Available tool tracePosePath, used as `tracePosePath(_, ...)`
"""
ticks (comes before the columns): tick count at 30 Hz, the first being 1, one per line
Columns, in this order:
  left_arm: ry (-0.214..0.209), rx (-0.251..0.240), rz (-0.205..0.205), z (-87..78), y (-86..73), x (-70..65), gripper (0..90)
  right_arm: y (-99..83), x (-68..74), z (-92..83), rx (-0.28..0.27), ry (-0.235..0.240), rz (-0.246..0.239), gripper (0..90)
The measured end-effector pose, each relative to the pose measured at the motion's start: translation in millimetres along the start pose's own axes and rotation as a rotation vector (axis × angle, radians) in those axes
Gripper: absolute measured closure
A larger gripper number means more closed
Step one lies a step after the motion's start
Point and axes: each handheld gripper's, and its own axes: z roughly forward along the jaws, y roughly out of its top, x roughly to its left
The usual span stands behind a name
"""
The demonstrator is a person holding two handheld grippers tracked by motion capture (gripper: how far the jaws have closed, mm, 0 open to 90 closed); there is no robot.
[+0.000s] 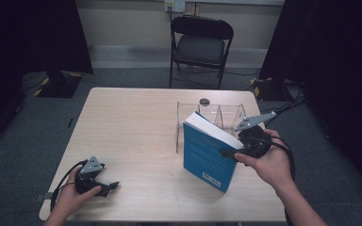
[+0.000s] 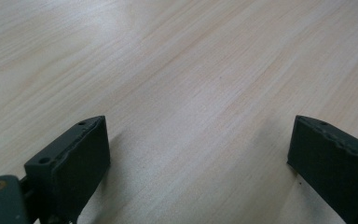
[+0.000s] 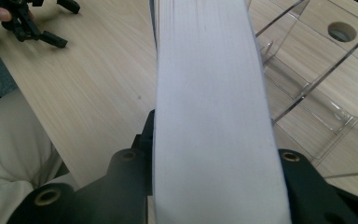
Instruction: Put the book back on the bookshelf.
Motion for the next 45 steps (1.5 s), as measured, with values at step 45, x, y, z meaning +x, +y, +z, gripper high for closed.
tracePosePath(45,0.002,0.006,-0.001,1.6,1.4,-0.3,3.0,-6.1,-4.1,9.6,0.056,-0.029,0.016,58.9)
